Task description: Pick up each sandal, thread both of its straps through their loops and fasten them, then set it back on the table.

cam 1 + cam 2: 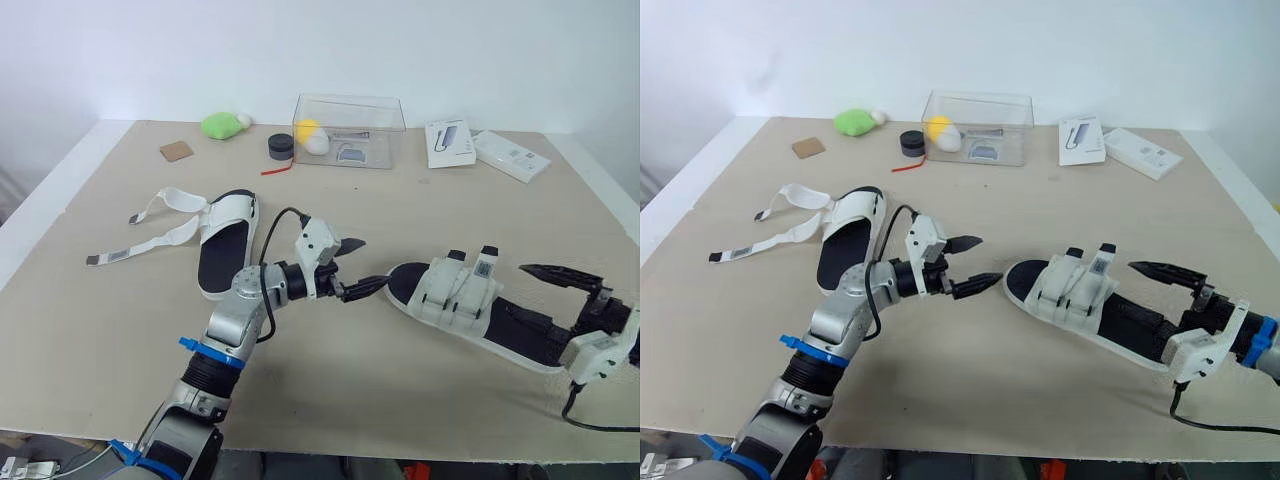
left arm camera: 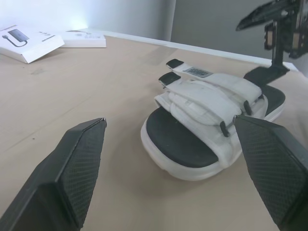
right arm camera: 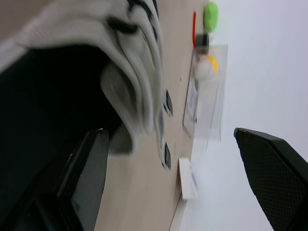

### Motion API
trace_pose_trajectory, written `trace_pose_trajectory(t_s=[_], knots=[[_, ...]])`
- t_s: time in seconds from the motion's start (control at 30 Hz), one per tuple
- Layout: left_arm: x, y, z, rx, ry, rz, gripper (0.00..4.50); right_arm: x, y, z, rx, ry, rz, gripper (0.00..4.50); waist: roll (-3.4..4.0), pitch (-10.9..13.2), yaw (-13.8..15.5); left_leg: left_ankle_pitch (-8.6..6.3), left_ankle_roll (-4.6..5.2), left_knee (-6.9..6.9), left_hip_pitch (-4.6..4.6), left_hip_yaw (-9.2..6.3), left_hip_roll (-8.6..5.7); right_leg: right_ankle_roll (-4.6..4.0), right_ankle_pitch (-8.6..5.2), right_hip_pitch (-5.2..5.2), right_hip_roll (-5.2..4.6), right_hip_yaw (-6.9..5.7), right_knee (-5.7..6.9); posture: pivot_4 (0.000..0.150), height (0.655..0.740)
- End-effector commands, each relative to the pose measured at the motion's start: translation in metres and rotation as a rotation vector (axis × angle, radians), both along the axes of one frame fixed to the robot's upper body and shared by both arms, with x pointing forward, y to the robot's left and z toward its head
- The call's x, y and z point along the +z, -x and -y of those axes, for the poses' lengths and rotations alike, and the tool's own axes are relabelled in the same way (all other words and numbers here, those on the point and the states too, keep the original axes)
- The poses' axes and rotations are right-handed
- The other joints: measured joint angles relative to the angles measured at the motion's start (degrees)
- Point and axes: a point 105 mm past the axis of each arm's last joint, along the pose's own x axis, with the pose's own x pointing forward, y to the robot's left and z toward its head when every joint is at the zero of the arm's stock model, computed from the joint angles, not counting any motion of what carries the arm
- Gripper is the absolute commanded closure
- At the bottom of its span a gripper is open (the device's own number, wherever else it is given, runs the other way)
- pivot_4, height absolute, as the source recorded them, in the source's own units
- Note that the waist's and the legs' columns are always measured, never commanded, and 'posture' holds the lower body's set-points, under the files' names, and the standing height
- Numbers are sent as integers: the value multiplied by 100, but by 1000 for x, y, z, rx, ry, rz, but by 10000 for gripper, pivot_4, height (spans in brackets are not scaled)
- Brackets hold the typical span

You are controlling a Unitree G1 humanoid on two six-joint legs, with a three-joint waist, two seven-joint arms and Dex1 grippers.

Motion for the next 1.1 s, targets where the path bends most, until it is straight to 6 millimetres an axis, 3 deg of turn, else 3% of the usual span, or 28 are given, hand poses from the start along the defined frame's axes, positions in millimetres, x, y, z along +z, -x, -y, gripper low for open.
trace_pose_trajectory(t_s=[0.03,0.13,0.2,0.23,0.27,0.33,0.37,0.4,0.47,0.5,0.67,0.8,0.97,1.1], knots=[[14,4,6,-21,25,44,429,4,-6,-8,39,8,42,0,0,0,-9,0,0,0,0,0,0,0,0,1,-1,0,0,1500,7400],[14,4,8,-18,24,43,0,4,-10,-19,80,0,70,7974,-1,1,-40,0,0,0,1,0,-2,0,0,2,-2,1,0,1500,7400],[13,3,8,-15,24,41,0,5,-11,-25,110,-2,87,16134,-1,0,-55,0,0,0,3,0,-2,0,0,4,-2,1,0,1500,7400],[13,3,7,-14,22,40,0,4,-11,-28,119,-2,89,17658,-1,0,-59,0,0,0,3,0,-2,0,0,5,-2,1,0,1500,7400],[12,4,7,-14,20,38,0,3,-12,-31,130,-3,93,23493,0,0,-63,0,0,-1,4,0,-2,0,0,5,-3,1,0,1500,7400],[10,4,7,-14,16,36,0,2,-14,-35,136,-8,98,28188,0,0,-64,0,0,-1,4,0,-3,0,-1,5,-3,1,0,1500,7400],[10,5,8,-15,15,35,0,2,-15,-36,137,-11,103,33575,-1,0,-67,0,0,-1,4,0,-3,1,-1,5,-3,1,0,1500,7400],[10,5,8,-15,14,35,0,2,-16,-37,136,-13,107,34629,-1,0,-71,0,0,-1,4,0,-3,1,-1,5,-3,1,0,1500,7400],[10,4,8,-15,12,35,0,2,-18,-38,131,-17,116,42666,0,0,-74,0,0,-1,4,0,-3,0,-1,5,-3,1,0,1500,7400],[10,4,8,-15,11,36,0,2,-19,-38,128,-18,120,44479,0,0,-74,0,0,-1,4,0,-4,0,0,5,-4,2,0,1500,7400],[20,-1,6,-13,19,58,0,21,-42,-32,-18,-153,224,44479,-3,2,-74,0,0,-1,4,0,-7,1,-1,6,-7,2,0,1500,7400],[25,-5,4,-13,15,77,0,40,-59,-18,-162,-164,312,44479,-4,3,-78,5,2,-1,4,0,-14,-3,2,6,-12,4,1,1500,7400],[27,-7,5,-32,2,85,0,47,-72,33,-492,-116,373,44479,-4,3,-72,5,2,-7,1,-3,-28,9,-6,5,-23,5,0,1500,7400],[26,-8,8,-50,-5,84,0,51,-66,86,-800,-18,418,44479,-4,3,-68,4,3,-21,-1,-3,-57,30,-22,6,-51,4,0,1500,7400]])
